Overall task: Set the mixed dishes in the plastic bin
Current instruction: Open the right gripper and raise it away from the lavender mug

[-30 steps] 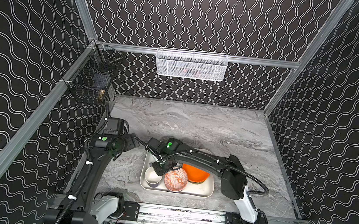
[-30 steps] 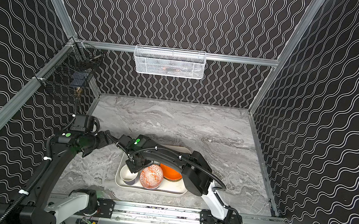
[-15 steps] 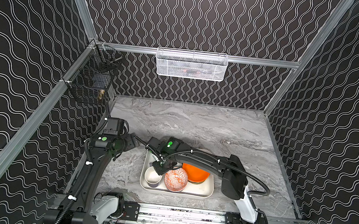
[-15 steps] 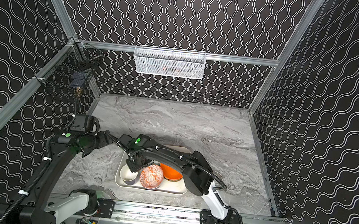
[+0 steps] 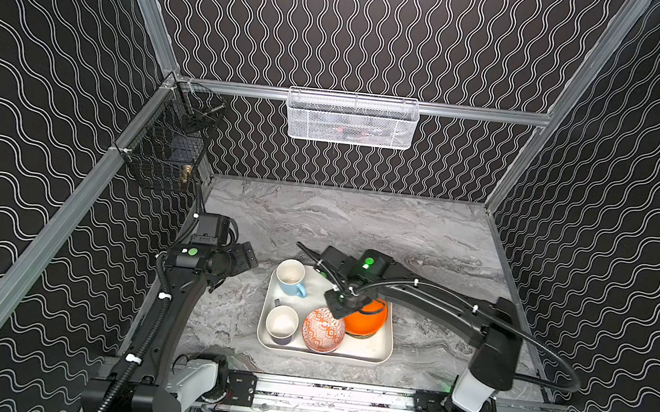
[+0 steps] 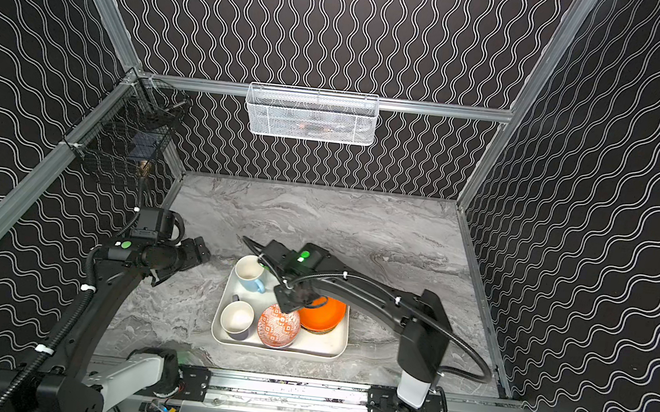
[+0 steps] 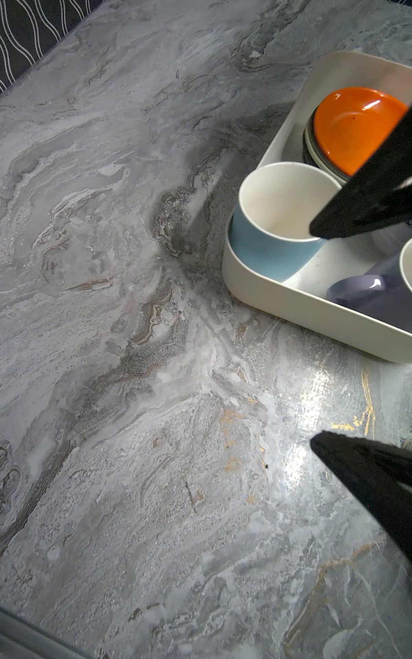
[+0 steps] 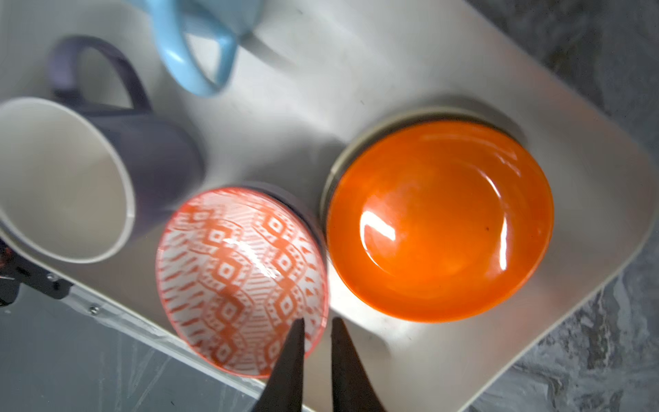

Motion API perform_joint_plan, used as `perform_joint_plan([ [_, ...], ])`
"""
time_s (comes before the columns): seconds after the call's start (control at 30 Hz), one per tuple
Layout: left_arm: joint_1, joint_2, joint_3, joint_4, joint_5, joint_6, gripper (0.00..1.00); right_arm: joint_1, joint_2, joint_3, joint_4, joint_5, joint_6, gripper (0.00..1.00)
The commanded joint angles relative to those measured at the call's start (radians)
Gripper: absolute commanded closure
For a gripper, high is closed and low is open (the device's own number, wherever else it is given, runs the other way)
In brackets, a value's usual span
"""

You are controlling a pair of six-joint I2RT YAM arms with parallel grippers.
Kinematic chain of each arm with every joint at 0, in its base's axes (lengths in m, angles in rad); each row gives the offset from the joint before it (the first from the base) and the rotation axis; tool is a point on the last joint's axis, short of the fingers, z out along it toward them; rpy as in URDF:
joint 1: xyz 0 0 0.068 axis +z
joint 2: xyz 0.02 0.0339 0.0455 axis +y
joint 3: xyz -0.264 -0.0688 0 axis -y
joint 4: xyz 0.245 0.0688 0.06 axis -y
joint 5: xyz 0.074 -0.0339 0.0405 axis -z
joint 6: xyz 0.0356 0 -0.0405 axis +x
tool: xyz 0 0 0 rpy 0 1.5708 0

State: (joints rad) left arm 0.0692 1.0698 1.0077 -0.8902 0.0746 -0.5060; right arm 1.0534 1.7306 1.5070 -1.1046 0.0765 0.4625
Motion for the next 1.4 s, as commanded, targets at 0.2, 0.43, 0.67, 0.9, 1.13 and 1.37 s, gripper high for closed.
perform_joint_plan([
  [0.2,-0.020,0.016,-0.002,0.033,0.016,-0.009,0.12,-0.027,-0.103,-0.156,0.088,-0.052,0.079,0.84],
  [0.43,-0.023,0.035,0.019,0.030,0.010,-0.006,0.13,-0.029,-0.084,-0.158,0.116,-0.095,0.051,0.81],
  [0.67,-0.031,0.027,0.000,0.016,0.005,-0.003,0.14,-0.015,-0.057,-0.173,0.160,-0.127,0.058,0.81],
  [0.9,-0.035,0.016,-0.008,0.011,-0.005,0.001,0.15,-0.010,-0.045,-0.208,0.181,-0.139,0.070,0.90],
  [1.13,-0.035,0.012,-0.013,0.017,-0.002,0.001,0.16,-0.010,-0.044,-0.223,0.199,-0.141,0.070,0.92],
  [1.37,-0.035,0.016,-0.020,0.001,-0.003,0.015,0.16,-0.011,-0.088,-0.159,0.141,-0.089,0.066,0.75],
])
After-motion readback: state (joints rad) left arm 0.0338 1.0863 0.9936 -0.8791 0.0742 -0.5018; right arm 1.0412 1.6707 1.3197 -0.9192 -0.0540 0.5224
